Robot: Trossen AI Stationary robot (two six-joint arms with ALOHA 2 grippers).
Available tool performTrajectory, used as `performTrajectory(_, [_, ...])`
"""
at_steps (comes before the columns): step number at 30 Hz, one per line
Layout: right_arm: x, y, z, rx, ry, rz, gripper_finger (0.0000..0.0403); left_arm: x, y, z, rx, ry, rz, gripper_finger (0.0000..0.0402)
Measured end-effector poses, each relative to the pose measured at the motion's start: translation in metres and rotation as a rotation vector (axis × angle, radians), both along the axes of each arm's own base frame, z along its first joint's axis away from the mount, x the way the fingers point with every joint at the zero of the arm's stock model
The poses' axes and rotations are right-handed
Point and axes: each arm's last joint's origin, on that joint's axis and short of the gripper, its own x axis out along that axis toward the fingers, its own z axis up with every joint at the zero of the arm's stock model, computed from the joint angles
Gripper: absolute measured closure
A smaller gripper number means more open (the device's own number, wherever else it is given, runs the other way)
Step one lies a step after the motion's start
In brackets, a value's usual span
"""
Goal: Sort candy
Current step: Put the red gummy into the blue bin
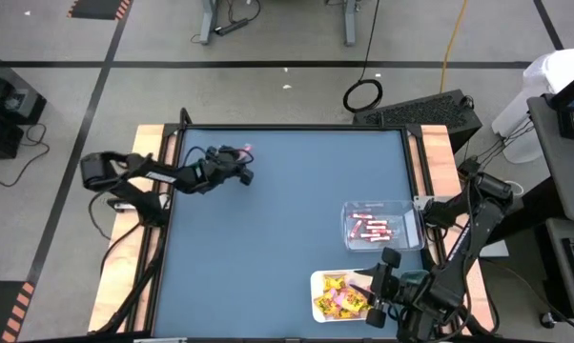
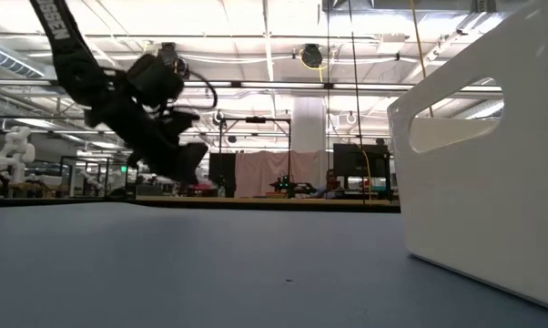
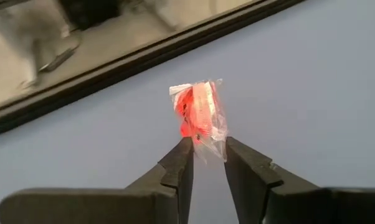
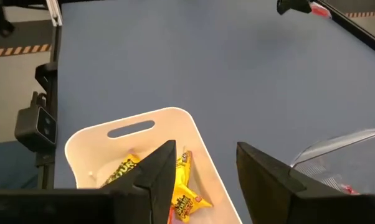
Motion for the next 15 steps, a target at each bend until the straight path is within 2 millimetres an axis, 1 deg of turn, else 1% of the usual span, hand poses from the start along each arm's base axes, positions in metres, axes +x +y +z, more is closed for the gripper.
performTrajectory(5, [0.003, 0.001, -0.002, -0.018, 0.000, 0.011, 0.0245, 0.006, -0.021, 0.023, 0.031, -0.066, -0.155, 0.0309])
performTrajectory(8, [0.006, 0.001, -0.001, -0.029, 0.000, 0.021, 0.0245, 0.008, -0.037, 0.037, 0.031, -0.136, -0.255, 0.0309])
performTrajectory(15, [0.017, -0.007, -0.001, -0.076, 0.004, 0.010, 0.0245, 0.012, -0.077, 0.061, 0.000, -0.250, -0.583, 0.0309])
